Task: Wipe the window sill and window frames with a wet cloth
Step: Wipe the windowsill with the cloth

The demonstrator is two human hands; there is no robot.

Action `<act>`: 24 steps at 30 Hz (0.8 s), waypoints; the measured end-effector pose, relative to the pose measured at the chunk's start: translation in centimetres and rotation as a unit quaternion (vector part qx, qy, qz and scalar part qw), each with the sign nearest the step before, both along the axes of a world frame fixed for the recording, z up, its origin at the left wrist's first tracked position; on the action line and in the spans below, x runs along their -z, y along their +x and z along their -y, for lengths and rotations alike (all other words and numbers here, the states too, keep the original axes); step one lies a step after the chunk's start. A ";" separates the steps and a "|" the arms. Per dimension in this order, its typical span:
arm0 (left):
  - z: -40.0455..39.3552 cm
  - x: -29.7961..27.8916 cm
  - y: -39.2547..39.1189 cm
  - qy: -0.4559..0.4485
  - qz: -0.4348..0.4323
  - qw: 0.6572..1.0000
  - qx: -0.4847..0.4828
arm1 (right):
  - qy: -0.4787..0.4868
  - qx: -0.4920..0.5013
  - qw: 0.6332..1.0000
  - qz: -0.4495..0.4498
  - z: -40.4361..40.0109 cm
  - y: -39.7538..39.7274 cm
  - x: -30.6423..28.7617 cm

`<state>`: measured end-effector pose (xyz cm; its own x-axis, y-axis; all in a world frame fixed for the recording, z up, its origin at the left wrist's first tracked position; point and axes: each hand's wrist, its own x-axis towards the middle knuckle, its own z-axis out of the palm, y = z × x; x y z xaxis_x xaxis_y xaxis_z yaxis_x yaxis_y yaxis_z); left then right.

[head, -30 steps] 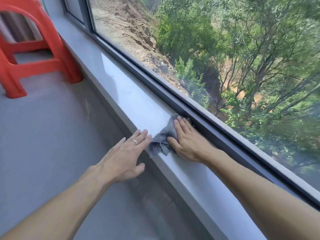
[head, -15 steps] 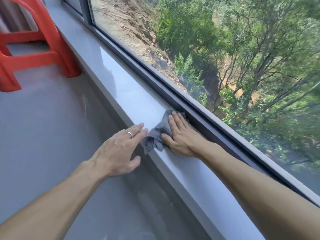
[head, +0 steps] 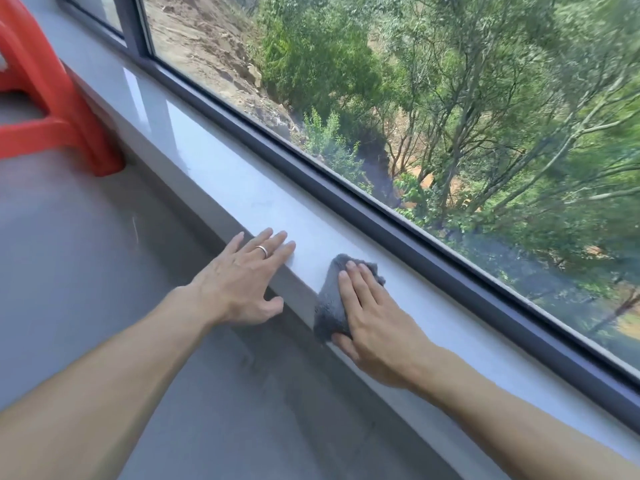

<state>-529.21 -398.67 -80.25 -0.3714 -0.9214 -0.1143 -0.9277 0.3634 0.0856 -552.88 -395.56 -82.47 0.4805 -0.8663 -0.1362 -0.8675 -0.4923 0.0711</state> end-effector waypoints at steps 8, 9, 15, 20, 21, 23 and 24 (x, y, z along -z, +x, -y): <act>4.3 -0.5 3.2 0.020 0.031 0.997 0.070 | -0.006 0.112 0.993 0.020 4.8 7.6 -1.1; 4.7 -0.4 3.8 0.016 0.034 0.996 0.083 | -0.007 0.115 0.993 0.019 4.3 7.5 -1.3; 7.3 -0.2 7.3 0.012 0.011 0.993 0.120 | 0.076 0.298 0.951 0.025 1.2 4.4 -2.8; 12.2 -0.1 10.5 0.000 0.037 0.989 0.141 | 0.038 0.375 0.921 0.095 9.3 11.9 -1.5; 12.7 0.1 10.7 0.004 0.038 0.987 0.157 | 0.044 0.358 0.927 0.102 9.8 13.4 -1.6; 13.2 0.6 11.0 0.010 0.028 0.983 0.183 | 0.060 0.325 0.937 0.109 9.2 14.9 -2.0; 13.2 0.8 11.2 0.010 0.023 0.982 0.188 | 0.069 0.323 0.937 0.111 8.3 14.6 -2.2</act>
<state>-518.02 -411.91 -81.00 -0.6786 -0.7179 -0.1554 -0.7317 0.6792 0.0572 -538.30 -403.88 -80.25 -0.1079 -0.9677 -0.2278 -0.9735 0.1493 -0.1731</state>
